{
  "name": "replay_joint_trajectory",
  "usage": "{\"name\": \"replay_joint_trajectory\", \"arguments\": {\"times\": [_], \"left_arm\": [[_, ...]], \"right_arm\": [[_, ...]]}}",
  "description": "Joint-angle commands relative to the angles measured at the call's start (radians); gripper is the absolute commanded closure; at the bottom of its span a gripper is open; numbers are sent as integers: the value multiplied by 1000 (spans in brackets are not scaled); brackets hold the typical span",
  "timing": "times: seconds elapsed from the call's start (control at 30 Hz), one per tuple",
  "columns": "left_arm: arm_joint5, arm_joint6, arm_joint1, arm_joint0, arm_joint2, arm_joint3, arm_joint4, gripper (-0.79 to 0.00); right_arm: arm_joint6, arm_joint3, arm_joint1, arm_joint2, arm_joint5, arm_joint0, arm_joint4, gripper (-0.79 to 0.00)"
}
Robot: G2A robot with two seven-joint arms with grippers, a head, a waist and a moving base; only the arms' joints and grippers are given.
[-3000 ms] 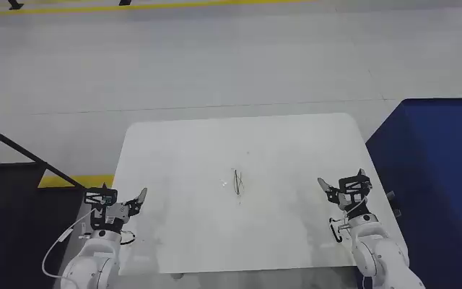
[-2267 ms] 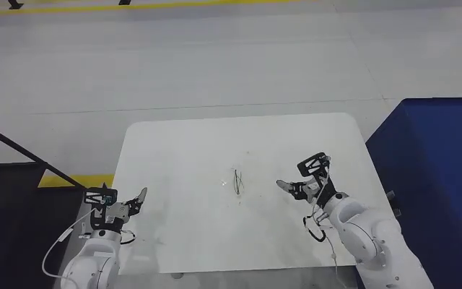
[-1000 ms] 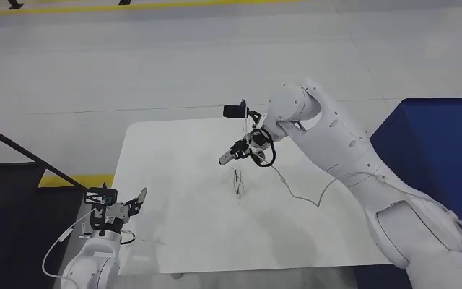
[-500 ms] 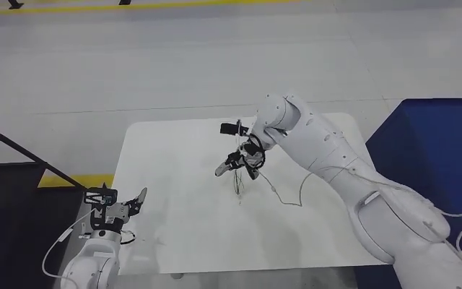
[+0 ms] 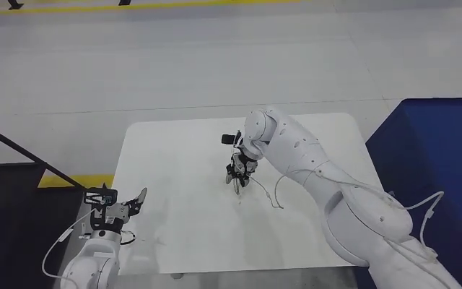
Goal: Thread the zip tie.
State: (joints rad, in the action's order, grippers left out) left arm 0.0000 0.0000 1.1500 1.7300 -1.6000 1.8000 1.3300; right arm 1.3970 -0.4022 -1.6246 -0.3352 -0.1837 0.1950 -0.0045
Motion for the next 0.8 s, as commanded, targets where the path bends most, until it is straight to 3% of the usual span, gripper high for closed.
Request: {"name": "replay_joint_trajectory", "arguments": {"times": [0.0, 0.33, 0.77], "left_arm": [[0, 0, 0, 0, 0, 0, 0, -785], [0, 0, 0, 0, 0, 0, 0, -785], [0, 0, 0, 0, 0, 0, 0, -785]], "right_arm": [[-8, 26, -15, 7, 3, -1, -12, -302], [-51, 115, -84, 39, -19, 3, -92, -280], [-23, 180, -145, 67, -27, 15, -182, -277]]}}
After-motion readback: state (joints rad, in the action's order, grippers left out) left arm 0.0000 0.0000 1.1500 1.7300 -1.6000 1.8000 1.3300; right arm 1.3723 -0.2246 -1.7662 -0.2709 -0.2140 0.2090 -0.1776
